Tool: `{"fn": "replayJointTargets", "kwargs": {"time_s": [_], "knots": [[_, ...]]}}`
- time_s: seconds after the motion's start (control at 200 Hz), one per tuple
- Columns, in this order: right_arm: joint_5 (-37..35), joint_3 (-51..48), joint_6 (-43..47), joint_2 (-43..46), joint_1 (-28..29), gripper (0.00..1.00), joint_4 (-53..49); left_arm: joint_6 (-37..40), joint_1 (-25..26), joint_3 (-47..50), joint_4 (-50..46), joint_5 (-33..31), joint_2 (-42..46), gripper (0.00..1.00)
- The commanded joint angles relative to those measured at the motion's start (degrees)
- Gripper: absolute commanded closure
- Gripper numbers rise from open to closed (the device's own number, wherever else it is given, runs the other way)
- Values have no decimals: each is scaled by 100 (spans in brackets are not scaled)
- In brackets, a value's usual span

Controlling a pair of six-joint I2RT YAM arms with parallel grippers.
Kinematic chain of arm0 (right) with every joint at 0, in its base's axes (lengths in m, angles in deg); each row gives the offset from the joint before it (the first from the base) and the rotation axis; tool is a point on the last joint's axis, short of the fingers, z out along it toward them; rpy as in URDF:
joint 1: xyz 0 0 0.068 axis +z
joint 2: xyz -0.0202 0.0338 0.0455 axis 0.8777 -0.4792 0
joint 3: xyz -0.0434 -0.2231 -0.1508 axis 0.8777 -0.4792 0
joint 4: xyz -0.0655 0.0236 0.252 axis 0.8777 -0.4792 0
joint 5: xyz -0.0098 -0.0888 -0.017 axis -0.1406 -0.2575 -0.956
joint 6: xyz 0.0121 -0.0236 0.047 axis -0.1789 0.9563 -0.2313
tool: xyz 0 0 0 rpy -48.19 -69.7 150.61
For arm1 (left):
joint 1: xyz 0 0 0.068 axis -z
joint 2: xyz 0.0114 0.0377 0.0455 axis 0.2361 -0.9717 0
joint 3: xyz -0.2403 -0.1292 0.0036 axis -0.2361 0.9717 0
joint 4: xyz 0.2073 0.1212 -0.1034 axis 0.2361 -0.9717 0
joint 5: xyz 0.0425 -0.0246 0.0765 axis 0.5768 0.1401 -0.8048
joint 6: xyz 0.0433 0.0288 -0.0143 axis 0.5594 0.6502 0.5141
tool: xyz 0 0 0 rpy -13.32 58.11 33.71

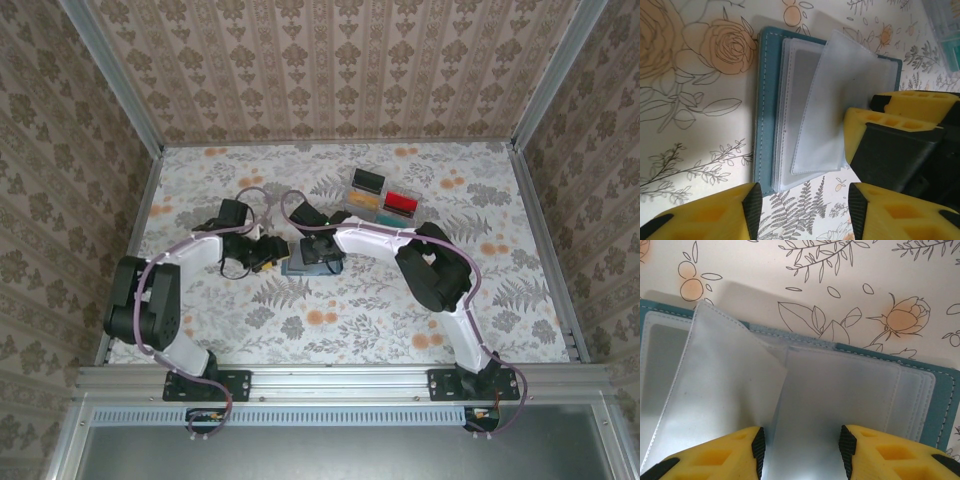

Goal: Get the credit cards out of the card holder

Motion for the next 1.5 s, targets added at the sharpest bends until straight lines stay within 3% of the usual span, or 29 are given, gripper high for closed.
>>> {"fn": "replayJointTargets", "kwargs": {"time_s": [0.0, 0.925, 1.075, 1.255, 1.495], "knots": [[353, -316, 29, -226, -78, 53, -257, -80, 80, -185, 158, 142, -151, 54], [767, -483, -50, -128, -169, 58, 11, -166, 285, -385, 352, 319, -765, 65], [863, -553, -85, -58, -190, 59, 237, -200, 310, -394, 551, 765, -777, 67], [1092, -758, -211, 278, -316, 65, 602, -229, 381, -471, 660, 978, -798, 75], [1181, -1296, -521, 1121, -438, 60, 1349, -638, 501, -481, 1248, 1249, -899, 77]]}}
